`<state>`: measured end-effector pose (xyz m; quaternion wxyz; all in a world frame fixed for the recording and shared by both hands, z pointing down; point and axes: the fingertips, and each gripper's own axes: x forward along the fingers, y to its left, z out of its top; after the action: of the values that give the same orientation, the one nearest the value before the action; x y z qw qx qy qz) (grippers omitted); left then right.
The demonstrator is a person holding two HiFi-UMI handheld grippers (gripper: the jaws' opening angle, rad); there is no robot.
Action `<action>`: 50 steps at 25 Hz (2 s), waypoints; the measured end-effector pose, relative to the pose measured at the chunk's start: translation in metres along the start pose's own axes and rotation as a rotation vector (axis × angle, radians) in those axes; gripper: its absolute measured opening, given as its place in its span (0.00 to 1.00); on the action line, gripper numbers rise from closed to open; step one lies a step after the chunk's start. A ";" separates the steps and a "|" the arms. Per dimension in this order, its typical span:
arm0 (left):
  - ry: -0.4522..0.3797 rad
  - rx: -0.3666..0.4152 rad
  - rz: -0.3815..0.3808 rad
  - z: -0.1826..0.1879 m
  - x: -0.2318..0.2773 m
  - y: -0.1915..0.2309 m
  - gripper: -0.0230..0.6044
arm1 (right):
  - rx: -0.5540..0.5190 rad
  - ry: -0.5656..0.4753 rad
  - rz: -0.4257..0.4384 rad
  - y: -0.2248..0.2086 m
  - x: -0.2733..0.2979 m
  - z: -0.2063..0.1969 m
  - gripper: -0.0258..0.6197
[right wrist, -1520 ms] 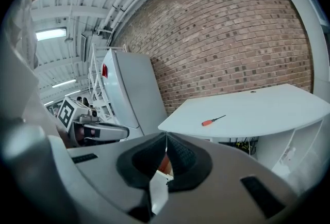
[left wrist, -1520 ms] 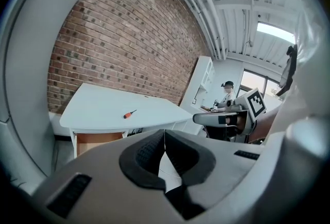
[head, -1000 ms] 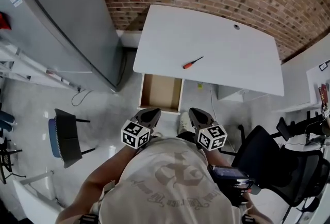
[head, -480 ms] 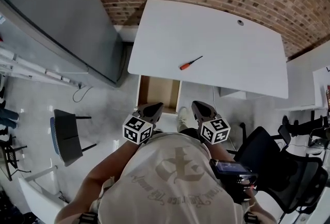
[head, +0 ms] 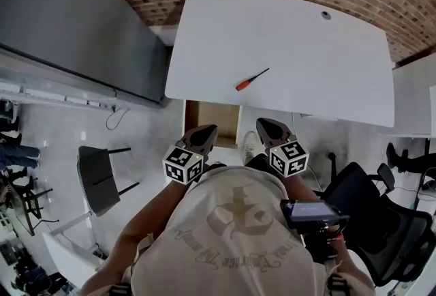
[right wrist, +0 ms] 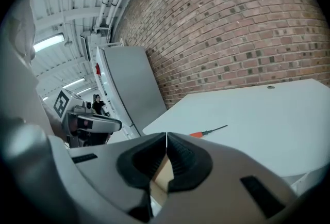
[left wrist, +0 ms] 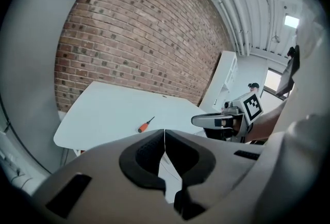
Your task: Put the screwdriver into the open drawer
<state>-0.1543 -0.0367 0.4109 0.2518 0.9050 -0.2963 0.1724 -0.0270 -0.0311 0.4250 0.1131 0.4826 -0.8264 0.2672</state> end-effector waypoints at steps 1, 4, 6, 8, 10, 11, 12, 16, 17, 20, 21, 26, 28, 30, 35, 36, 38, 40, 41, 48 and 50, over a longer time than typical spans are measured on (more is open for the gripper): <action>0.001 -0.001 0.007 0.003 0.004 0.002 0.07 | 0.002 0.000 0.005 -0.005 0.003 0.003 0.08; -0.001 0.001 0.032 0.014 0.015 0.006 0.07 | 0.004 -0.002 0.023 -0.019 0.012 0.011 0.08; 0.003 0.003 0.040 0.019 0.024 0.006 0.07 | 0.006 0.000 0.033 -0.028 0.015 0.015 0.08; 0.008 0.007 0.046 0.022 0.033 0.006 0.07 | 0.005 0.000 0.042 -0.036 0.019 0.019 0.08; 0.007 0.009 0.065 0.028 0.040 0.011 0.07 | 0.001 -0.007 0.060 -0.043 0.027 0.026 0.08; 0.005 0.006 0.077 0.030 0.043 0.013 0.07 | -0.001 -0.009 0.069 -0.047 0.030 0.029 0.08; 0.004 0.002 0.087 0.031 0.047 0.013 0.07 | -0.001 -0.009 0.077 -0.051 0.031 0.030 0.08; 0.017 -0.017 0.112 0.031 0.064 0.003 0.07 | 0.008 0.006 0.099 -0.068 0.026 0.032 0.08; 0.021 -0.020 0.118 0.032 0.068 0.002 0.07 | 0.010 0.010 0.107 -0.072 0.026 0.032 0.08; 0.029 -0.026 0.134 0.032 0.084 0.001 0.07 | 0.015 0.022 0.129 -0.086 0.031 0.032 0.08; 0.030 -0.027 0.141 0.033 0.089 0.001 0.07 | 0.019 0.025 0.136 -0.090 0.033 0.031 0.08; 0.035 -0.020 0.161 0.043 0.102 0.003 0.07 | 0.028 0.029 0.159 -0.102 0.042 0.033 0.08; 0.047 -0.015 0.161 0.044 0.106 0.002 0.07 | 0.035 0.027 0.153 -0.107 0.041 0.034 0.08; 0.061 -0.011 0.161 0.044 0.109 0.003 0.07 | 0.045 0.024 0.147 -0.109 0.040 0.034 0.08; 0.094 0.021 0.146 0.050 0.125 0.009 0.07 | 0.068 0.025 0.131 -0.114 0.039 0.033 0.08; 0.102 0.029 0.142 0.051 0.130 0.011 0.07 | 0.074 0.023 0.128 -0.115 0.040 0.033 0.08; 0.122 0.044 0.133 0.051 0.137 0.015 0.07 | 0.087 0.023 0.125 -0.115 0.041 0.030 0.08; 0.138 0.058 0.122 0.050 0.144 0.016 0.07 | 0.093 0.028 0.122 -0.116 0.041 0.026 0.08; 0.145 0.066 0.116 0.051 0.147 0.016 0.07 | 0.095 0.030 0.119 -0.117 0.041 0.025 0.08; 0.205 0.102 0.093 0.046 0.159 0.022 0.16 | 0.119 0.019 0.109 -0.117 0.040 0.024 0.08; 0.228 0.105 0.088 0.045 0.165 0.026 0.21 | 0.130 0.017 0.104 -0.120 0.040 0.024 0.08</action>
<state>-0.0373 -0.1541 0.4598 0.2281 0.8776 -0.2959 0.3003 0.0569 -0.1205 0.4628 0.0747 0.4430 -0.8302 0.3300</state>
